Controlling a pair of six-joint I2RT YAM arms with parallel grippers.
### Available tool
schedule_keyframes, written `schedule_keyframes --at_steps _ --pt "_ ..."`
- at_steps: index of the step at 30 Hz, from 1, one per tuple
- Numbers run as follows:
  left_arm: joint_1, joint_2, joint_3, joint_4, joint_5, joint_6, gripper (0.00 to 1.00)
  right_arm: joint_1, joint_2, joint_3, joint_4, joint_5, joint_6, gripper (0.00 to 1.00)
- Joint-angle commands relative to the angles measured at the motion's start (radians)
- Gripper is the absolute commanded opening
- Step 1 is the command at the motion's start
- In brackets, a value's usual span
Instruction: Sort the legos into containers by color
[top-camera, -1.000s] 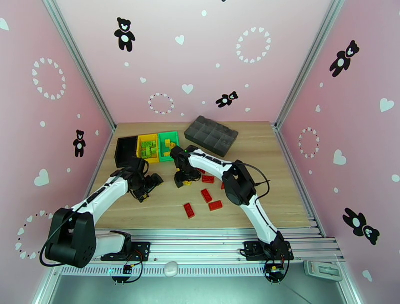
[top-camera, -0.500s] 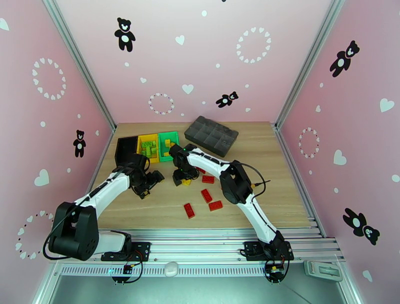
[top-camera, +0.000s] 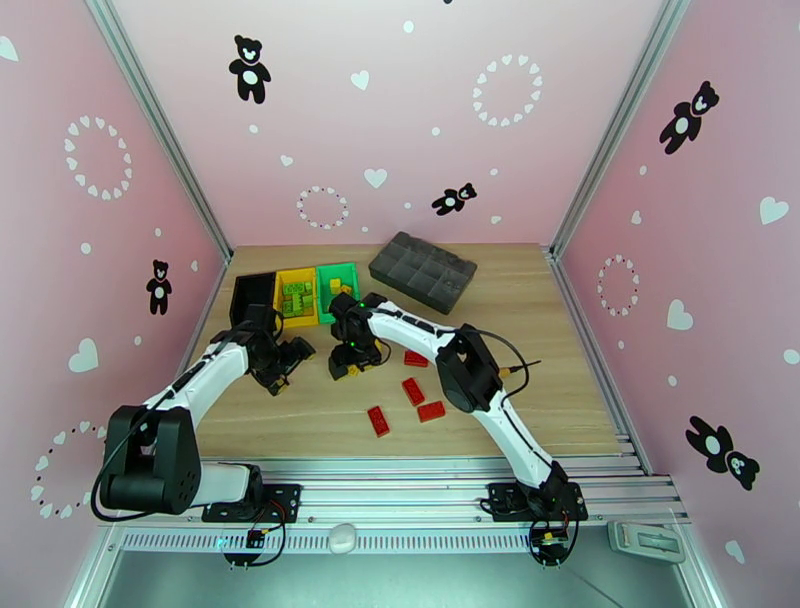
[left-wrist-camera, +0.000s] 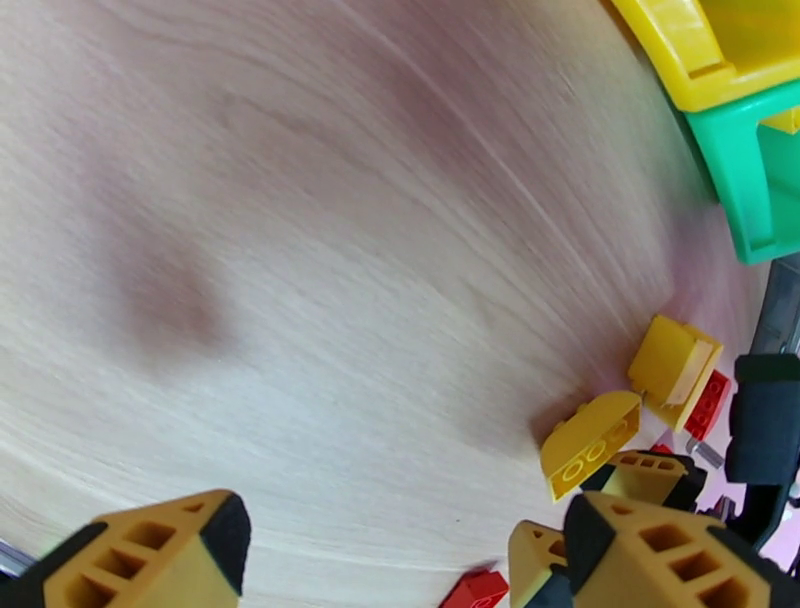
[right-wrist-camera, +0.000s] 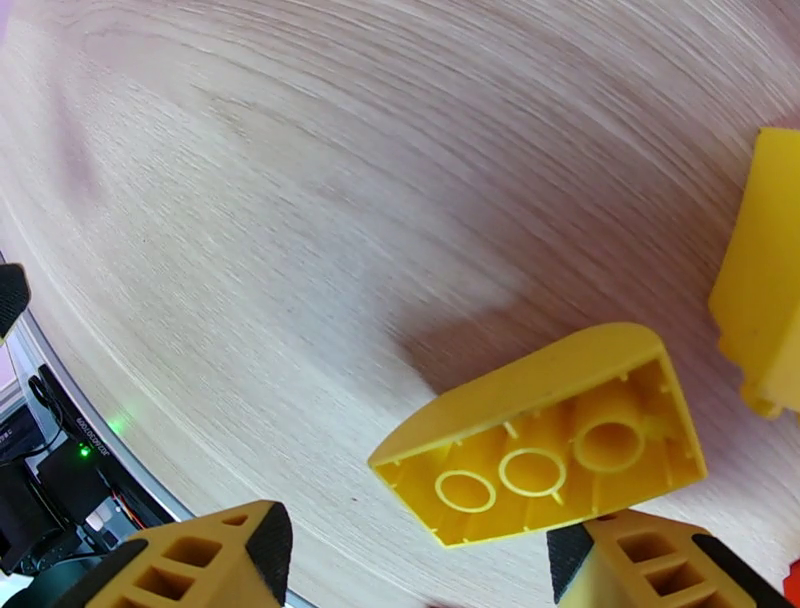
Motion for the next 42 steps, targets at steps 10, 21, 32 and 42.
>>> schedule_keyframes --at_steps 10,21,32,42 --pt "-0.256 0.192 0.292 -0.116 -0.136 0.216 0.82 -0.094 -0.453 -0.475 0.121 0.084 0.075 0.71" --pt "-0.432 0.455 0.485 -0.175 -0.23 0.367 0.73 -0.158 -0.686 -0.77 0.16 0.115 0.109 0.7" --pt "-0.494 0.586 0.562 -0.2 -0.275 0.385 0.57 -0.161 -0.671 -0.747 0.158 0.101 0.101 0.69" --pt "-0.494 0.602 0.574 -0.221 -0.304 0.371 0.35 -0.168 -0.624 -0.68 0.138 0.084 0.078 0.68"
